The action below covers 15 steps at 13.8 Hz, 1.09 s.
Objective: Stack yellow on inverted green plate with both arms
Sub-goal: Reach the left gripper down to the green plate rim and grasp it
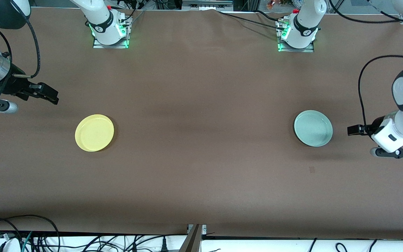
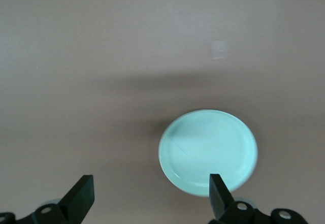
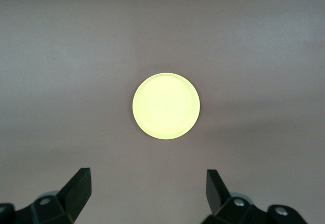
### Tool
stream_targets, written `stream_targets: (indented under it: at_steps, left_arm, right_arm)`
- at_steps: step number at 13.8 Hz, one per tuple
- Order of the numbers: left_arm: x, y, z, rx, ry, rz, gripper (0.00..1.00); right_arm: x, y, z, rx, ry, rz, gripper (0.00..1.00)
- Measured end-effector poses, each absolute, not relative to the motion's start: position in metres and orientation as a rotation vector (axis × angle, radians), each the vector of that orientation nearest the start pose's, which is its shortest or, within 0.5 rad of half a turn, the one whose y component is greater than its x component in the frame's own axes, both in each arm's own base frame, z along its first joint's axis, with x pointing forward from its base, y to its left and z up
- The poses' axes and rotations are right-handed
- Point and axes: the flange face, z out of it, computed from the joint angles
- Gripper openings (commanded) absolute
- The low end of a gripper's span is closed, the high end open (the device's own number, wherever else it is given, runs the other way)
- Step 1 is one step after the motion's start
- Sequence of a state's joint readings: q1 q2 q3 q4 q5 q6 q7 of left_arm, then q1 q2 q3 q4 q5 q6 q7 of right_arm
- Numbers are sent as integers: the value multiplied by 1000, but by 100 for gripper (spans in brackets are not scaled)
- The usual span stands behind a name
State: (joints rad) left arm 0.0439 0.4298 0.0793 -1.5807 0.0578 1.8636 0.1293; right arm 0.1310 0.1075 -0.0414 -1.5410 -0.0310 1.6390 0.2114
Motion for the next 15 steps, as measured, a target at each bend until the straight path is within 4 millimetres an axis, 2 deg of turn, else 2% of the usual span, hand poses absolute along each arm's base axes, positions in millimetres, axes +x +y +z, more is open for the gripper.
stream_targets:
  at_steps: [3,5,8,12,15]
  left_arm:
    - [640,88,316,-3081,49,221,100]
    - [627,90,287,-3088,72,195,100]
    - [615,92,261,-3089,88,154,100]
    - [598,117,220,-3099,91,152,100]
    - [588,120,197,-3139,56,181,100]
  right_arm:
    - [590,51,583,-3172,190,6,100]
    - [590,51,583,-3172,190,6,100]
    - [590,51,583,-3172,190,6,100]
    - [590,51,583,-3172,190,6,100]
    - [590,51,583,-3172,190,6,100]
